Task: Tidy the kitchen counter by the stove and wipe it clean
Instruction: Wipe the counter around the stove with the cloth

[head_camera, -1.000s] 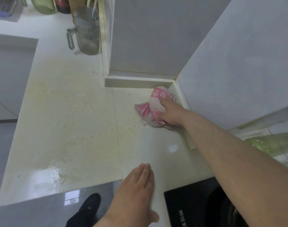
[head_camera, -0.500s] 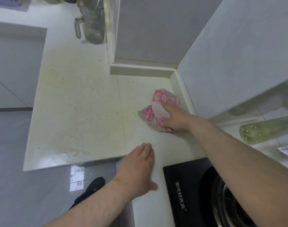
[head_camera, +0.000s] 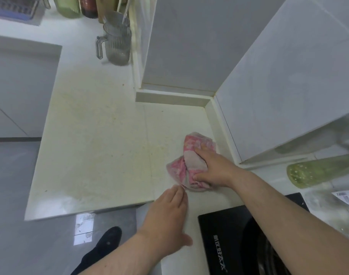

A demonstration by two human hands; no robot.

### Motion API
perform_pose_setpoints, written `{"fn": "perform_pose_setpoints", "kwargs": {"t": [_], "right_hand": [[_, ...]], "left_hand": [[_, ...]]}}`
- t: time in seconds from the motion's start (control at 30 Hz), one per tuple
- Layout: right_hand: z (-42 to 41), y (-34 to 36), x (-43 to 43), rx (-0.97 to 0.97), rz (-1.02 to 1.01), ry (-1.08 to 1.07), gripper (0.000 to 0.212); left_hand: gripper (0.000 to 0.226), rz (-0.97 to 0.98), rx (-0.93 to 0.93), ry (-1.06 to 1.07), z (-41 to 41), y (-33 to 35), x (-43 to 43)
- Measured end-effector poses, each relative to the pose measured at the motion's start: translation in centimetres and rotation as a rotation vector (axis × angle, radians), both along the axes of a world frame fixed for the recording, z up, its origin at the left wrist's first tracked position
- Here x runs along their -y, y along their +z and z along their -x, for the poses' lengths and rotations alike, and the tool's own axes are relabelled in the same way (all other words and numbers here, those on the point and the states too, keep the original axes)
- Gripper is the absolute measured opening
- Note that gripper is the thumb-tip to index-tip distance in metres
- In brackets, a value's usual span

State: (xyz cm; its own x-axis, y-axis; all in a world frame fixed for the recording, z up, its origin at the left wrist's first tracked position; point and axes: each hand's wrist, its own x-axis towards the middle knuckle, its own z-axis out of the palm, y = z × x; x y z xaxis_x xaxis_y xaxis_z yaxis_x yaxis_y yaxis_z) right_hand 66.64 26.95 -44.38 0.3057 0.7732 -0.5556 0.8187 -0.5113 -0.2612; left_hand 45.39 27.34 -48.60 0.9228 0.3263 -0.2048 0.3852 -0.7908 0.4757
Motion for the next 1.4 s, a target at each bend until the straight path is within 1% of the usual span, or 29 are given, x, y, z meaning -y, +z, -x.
{"fn": "perform_pose_setpoints", "kwargs": {"t": [0.2,0.3,0.33,0.4,0.47,0.5,0.63,0.73,0.9,0.97,1.03,1.07,1.2,1.23,1.3,1.33,1.4], "right_hand": [[-0.3,0.2,-6.1,0.073,0.023,0.067,0.095],[-0.5,0.0,-9.6,0.091,0.023,0.083,0.092],[-0.6,-0.2,-10.7,0.099,0.026,0.089,0.091],[-1.0,-0.5,-12.7,0.116,0.026,0.101,0.087],[-1.1,-0.8,-14.4,0.14,0.024,0.123,0.083],[-1.1,-0.8,-15.0,0.15,0.025,0.136,0.08],[-1.1,-0.9,-15.8,0.159,0.014,0.14,0.074],[-1.1,-0.9,-15.4,0.145,0.005,0.129,0.074],[-0.6,-1.2,-14.1,0.106,-0.026,0.117,0.072],[-0.4,-1.4,-13.0,0.101,-0.027,0.109,0.074],[-0.5,-1.4,-11.9,0.1,-0.02,0.109,0.074],[-0.6,-1.4,-11.4,0.104,-0.014,0.113,0.073],[-2.3,-0.9,-11.8,0.188,0.033,0.074,0.071],[-3.0,-0.8,-12.2,0.215,0.042,0.057,0.07],[-4.3,-0.8,-12.8,0.265,0.061,0.045,0.067],[-4.8,-0.6,-13.0,0.279,0.072,0.048,0.067],[-5.7,-0.3,-13.1,0.283,0.087,0.057,0.067]], "left_hand": [[0.113,0.017,-0.006,-0.061,-0.6,-0.4,-0.2],[0.122,-0.052,0.017,-0.056,-1.0,-1.0,-0.5],[0.123,-0.041,-0.007,-0.065,-1.0,-1.4,-0.6],[0.109,-0.01,0.013,-0.088,-1.2,-2.7,-0.4],[0.096,-0.045,0.058,-0.061,-1.4,-3.3,-0.3],[0.093,-0.047,0.075,-0.052,-1.4,-3.4,-0.3],[0.096,0.029,0.083,-0.004,-1.2,-3.8,0.0],[0.091,0.031,0.091,0.017,-1.3,-4.0,-0.1],[0.061,-0.088,0.174,0.026,-1.3,-4.5,0.0],[0.056,-0.071,0.172,0.035,-1.4,-4.5,0.0],[0.042,-0.089,0.187,0.059,-1.6,-4.8,0.3],[0.039,-0.1,0.186,0.064,-1.7,-5.0,0.4],[0.039,-0.23,0.237,0.067,-1.9,-5.6,0.7],[0.044,-0.269,0.246,0.083,-1.9,-5.7,0.6],[0.064,-0.33,0.239,0.123,-1.8,-5.5,0.4],[0.07,-0.348,0.241,0.134,-1.7,-5.5,0.4],[0.07,-0.339,0.214,0.126,-1.4,-5.5,0.4]]}}
